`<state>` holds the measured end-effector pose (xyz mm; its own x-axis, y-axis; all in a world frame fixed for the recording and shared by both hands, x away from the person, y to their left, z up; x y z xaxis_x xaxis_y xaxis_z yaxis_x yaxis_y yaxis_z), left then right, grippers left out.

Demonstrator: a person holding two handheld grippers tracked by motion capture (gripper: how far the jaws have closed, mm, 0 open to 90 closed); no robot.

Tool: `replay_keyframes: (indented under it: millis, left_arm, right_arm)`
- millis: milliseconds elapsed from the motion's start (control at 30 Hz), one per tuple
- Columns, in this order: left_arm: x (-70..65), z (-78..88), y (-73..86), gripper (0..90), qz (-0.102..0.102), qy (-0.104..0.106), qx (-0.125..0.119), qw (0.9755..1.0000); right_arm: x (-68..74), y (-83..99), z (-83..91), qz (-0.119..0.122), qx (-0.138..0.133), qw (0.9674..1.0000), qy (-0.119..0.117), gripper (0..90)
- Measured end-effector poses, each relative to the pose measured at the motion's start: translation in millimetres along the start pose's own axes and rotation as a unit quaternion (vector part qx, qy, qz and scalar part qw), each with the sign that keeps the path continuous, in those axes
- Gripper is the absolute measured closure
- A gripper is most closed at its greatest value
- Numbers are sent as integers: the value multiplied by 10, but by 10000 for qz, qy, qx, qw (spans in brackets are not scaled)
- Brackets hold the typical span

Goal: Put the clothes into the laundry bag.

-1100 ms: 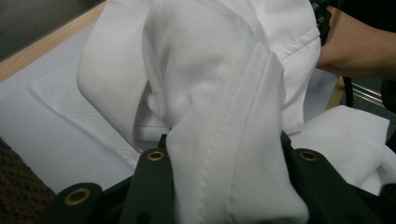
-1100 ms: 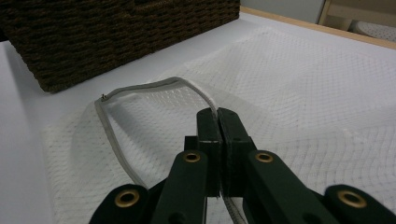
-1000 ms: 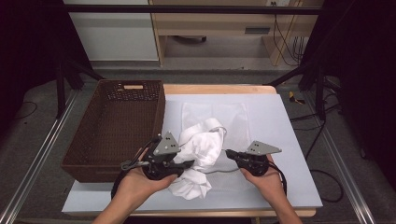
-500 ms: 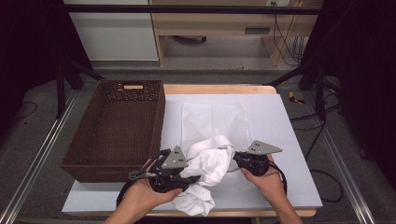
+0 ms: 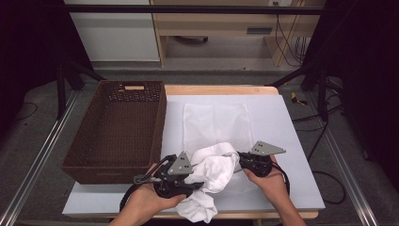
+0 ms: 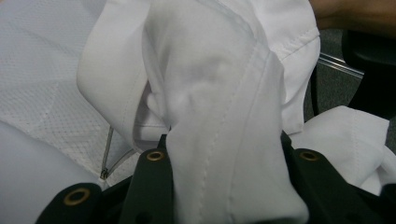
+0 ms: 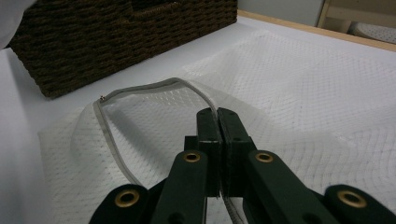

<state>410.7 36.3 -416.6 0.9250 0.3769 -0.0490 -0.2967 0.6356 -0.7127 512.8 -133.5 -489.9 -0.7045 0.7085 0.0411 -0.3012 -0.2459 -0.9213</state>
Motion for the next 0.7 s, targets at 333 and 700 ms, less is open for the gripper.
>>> replay_keyframes:
  millis: [333, 700]
  left_arm:
    - [7, 28, 53, 645, 26, -37, -33, 10000]
    - [-48, 68, 102, 645, -11, 3, 14, 10000]
  right_arm:
    - [20, -10, 3, 291, 199, 9991, 228, 887]
    - [-41, -212, 33, 273, 153, 9990, 321, 888]
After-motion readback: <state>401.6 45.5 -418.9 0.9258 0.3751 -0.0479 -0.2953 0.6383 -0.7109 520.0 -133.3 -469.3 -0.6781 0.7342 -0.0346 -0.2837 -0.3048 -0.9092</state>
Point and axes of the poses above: each handheld gripper's, and its own axes: z roughly backward along the jaws, y roughly out of its underside, x roughly to its left, the point moved 9 cm from there along -z, roughly forward along the jaws, and after that the axes turned 4 degrees about y, right-handed, at the moved point
